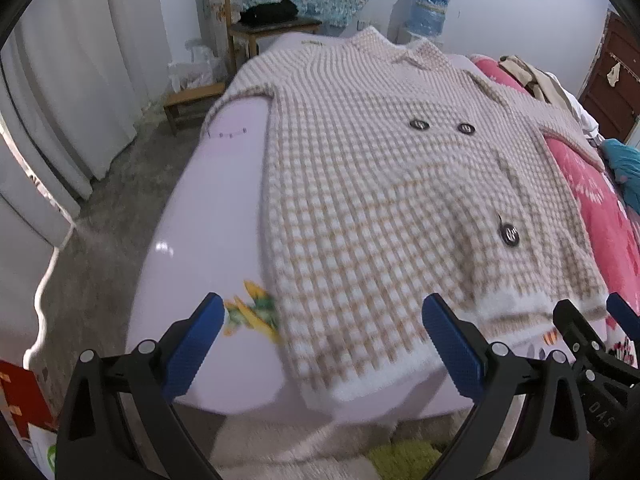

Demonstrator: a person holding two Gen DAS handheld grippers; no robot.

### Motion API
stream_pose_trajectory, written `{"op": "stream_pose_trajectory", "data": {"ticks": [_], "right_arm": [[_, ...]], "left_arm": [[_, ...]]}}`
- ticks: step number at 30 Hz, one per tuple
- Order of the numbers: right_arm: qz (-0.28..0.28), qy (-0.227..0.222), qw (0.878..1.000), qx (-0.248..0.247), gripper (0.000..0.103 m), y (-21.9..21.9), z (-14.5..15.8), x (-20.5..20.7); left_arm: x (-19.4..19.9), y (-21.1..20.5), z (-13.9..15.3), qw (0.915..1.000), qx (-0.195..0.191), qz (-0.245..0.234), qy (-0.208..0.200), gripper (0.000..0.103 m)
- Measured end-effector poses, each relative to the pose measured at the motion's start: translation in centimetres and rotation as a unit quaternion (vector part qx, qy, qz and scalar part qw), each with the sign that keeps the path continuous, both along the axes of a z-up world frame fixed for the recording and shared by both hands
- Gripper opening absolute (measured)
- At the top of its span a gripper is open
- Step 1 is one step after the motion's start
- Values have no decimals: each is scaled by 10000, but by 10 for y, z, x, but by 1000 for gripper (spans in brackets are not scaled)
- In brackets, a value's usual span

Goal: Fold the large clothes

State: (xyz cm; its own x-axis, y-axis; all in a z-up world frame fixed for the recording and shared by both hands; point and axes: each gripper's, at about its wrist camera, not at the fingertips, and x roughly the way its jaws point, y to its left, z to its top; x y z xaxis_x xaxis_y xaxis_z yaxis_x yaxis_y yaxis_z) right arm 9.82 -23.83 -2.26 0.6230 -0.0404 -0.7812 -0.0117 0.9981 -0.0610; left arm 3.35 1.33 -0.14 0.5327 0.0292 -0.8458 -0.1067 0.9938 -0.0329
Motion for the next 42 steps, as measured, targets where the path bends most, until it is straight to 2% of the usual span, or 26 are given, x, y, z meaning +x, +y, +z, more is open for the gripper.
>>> {"op": "stream_pose_trajectory", "data": {"ticks": [8,12,18,22,25,29,32,36,38,39,41,42], "right_arm": [[143,-14,9999,-90,95,18,-9,24],[263,-33,9994,-235,95,26,-11,37],[479,-64,9984,-288,95,36,-11,60],[769,-67,9967,-238,95,45,-11,79],[996,-137,9949,-123,95,53,-9,94],[1230,-160,9923,-44,95,65,-8,113],[1367,-162,9905,-15,95,73,-9,122],[1466,52,9890,168,95,80,-18,133],[1517,140,9881,209,95,84,-22,136],[1527,183,9879,187,95,86,-24,137],[1521,237,9880,155,95,89,-26,139],[1509,260,9881,156,95,89,-27,140]], "left_arm": [[32,15,2,9995,291,-78,-25,97],[46,24,0,9997,231,-97,-2,97],[62,39,2,9995,79,-196,-214,97],[73,49,8,9976,-258,-400,-496,97],[80,61,13,9921,-746,-599,-812,97],[92,79,16,9880,-1114,-564,-912,97],[100,106,17,9824,-1564,-377,-954,97],[106,154,13,9779,-1738,321,-1115,97],[111,181,6,9715,-1984,683,-1102,97],[115,200,-1,9651,-2201,949,-1053,97],[123,228,-16,9500,-2686,1259,-977,97],[130,245,-29,9362,-3090,1439,-853,97]]}}
